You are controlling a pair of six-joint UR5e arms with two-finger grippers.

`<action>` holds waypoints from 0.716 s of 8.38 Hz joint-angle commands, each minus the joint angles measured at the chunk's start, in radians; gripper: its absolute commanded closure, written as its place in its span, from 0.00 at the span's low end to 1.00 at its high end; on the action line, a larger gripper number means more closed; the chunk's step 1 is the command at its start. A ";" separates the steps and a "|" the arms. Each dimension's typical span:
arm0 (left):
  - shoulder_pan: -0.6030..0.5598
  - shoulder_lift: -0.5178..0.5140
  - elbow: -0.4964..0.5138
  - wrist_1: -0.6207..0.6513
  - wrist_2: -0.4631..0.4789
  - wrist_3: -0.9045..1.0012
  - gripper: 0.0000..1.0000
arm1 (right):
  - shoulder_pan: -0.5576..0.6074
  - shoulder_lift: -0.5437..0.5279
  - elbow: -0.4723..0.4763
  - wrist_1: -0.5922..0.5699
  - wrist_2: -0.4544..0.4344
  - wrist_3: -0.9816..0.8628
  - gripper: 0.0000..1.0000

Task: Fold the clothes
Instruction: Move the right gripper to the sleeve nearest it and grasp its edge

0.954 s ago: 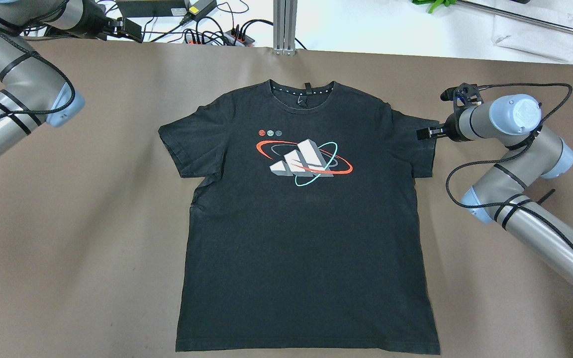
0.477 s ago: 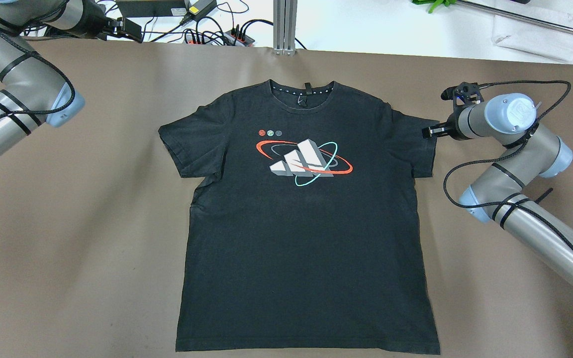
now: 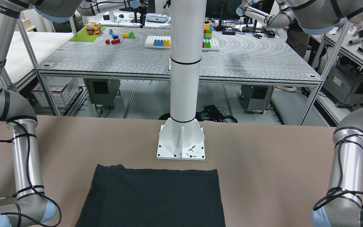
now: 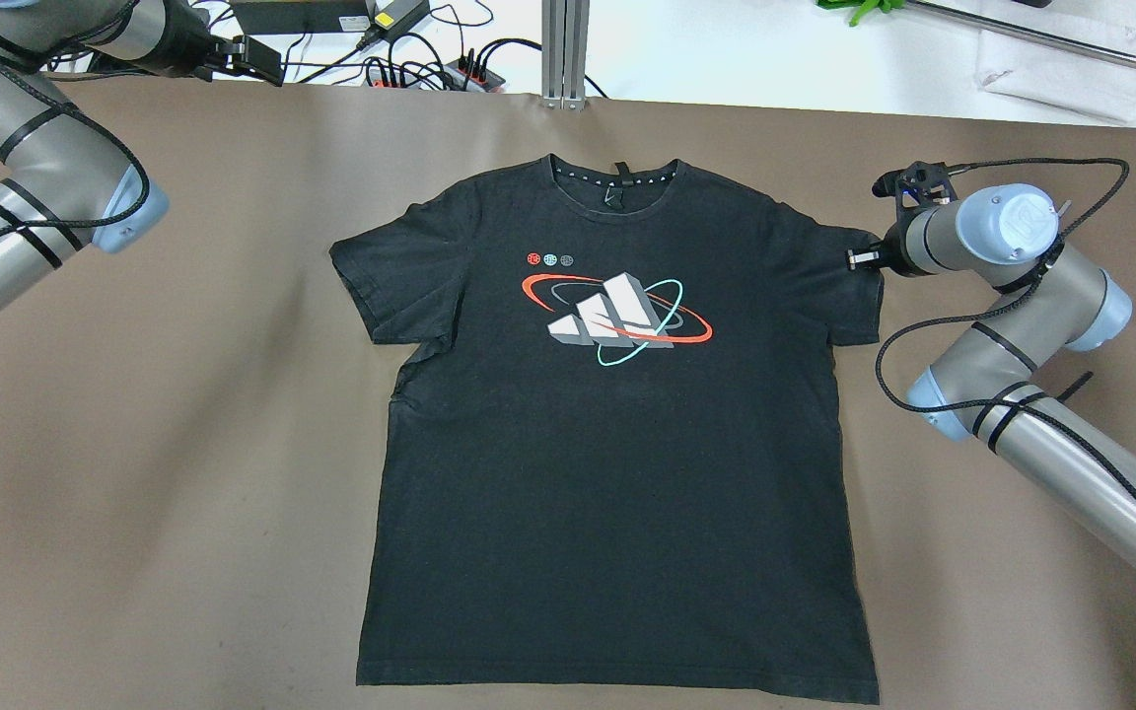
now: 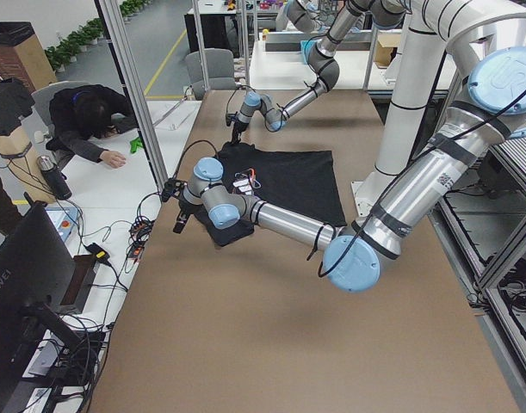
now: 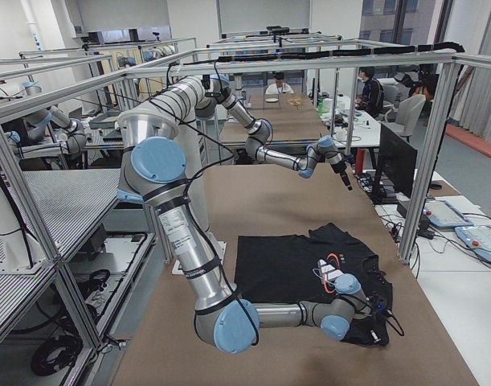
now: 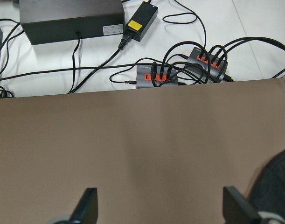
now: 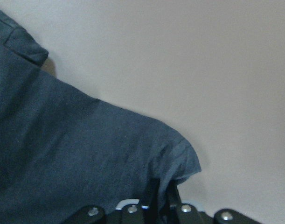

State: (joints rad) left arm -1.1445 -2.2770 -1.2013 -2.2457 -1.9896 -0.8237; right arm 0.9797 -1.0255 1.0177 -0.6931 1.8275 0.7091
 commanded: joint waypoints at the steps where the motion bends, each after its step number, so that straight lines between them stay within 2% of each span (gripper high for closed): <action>1: 0.000 -0.010 0.000 0.002 0.000 0.000 0.06 | 0.011 0.002 0.011 0.000 0.013 0.007 1.00; 2: 0.000 -0.012 0.000 0.003 0.000 0.000 0.06 | 0.030 0.004 0.031 -0.006 0.053 0.006 1.00; 4: 0.000 -0.024 0.003 0.009 0.002 0.000 0.06 | 0.062 0.008 0.157 -0.125 0.120 -0.003 1.00; 5: 0.000 -0.025 0.008 0.006 0.006 0.000 0.06 | 0.062 0.027 0.195 -0.188 0.130 -0.004 1.00; 6: 0.000 -0.035 0.017 0.006 0.006 0.000 0.06 | 0.060 0.038 0.214 -0.198 0.128 0.006 1.00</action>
State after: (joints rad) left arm -1.1443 -2.2997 -1.1961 -2.2393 -1.9863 -0.8238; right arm 1.0353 -1.0097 1.1678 -0.8239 1.9397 0.7073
